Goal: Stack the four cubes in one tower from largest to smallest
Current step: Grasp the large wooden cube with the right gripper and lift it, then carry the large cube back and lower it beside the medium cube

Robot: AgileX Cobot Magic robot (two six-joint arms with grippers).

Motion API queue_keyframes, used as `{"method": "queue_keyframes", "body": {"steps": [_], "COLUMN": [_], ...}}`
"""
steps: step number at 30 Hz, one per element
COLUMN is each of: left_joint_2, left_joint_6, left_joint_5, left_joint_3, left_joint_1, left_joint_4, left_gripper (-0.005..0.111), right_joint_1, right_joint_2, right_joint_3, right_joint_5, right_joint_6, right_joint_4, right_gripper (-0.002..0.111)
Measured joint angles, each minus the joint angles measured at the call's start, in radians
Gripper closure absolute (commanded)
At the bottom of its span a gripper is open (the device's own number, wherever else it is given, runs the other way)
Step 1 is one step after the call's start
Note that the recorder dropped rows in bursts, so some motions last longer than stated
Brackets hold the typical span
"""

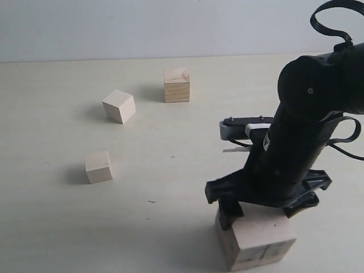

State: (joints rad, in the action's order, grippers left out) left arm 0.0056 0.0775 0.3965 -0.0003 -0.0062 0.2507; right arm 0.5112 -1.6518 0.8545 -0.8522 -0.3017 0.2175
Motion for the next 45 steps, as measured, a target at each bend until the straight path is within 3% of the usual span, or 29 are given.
{"method": "queue_keyframes", "body": {"steps": [5, 8, 14, 23, 41, 45], "left_joint_2": [0.0, 0.0, 0.0, 0.0, 0.0, 0.0], "left_joint_6": [0.0, 0.0, 0.0, 0.0, 0.0, 0.0], "left_joint_5": [0.0, 0.0, 0.0, 0.0, 0.0, 0.0], "left_joint_3": [0.0, 0.0, 0.0, 0.0, 0.0, 0.0], "left_joint_1": [0.0, 0.0, 0.0, 0.0, 0.0, 0.0], "left_joint_4": [0.0, 0.0, 0.0, 0.0, 0.0, 0.0], "left_gripper": [0.107, 0.107, 0.107, 0.107, 0.107, 0.107], "right_joint_1": [0.0, 0.0, 0.0, 0.0, 0.0, 0.0], "right_joint_2": [-0.01, -0.035, -0.104, -0.201, -0.285, -0.285], "right_joint_3": [0.0, 0.02, 0.133, 0.295, 0.332, 0.332], "right_joint_5": [0.267, 0.328, 0.341, 0.279, 0.308, 0.343], "right_joint_6": [0.0, 0.0, -0.052, -0.434, -0.631, -0.763], "right_joint_4": [0.046, 0.048, -0.108, -0.552, -0.596, -0.663], "right_gripper": [0.061, 0.061, 0.061, 0.061, 0.061, 0.061]}}
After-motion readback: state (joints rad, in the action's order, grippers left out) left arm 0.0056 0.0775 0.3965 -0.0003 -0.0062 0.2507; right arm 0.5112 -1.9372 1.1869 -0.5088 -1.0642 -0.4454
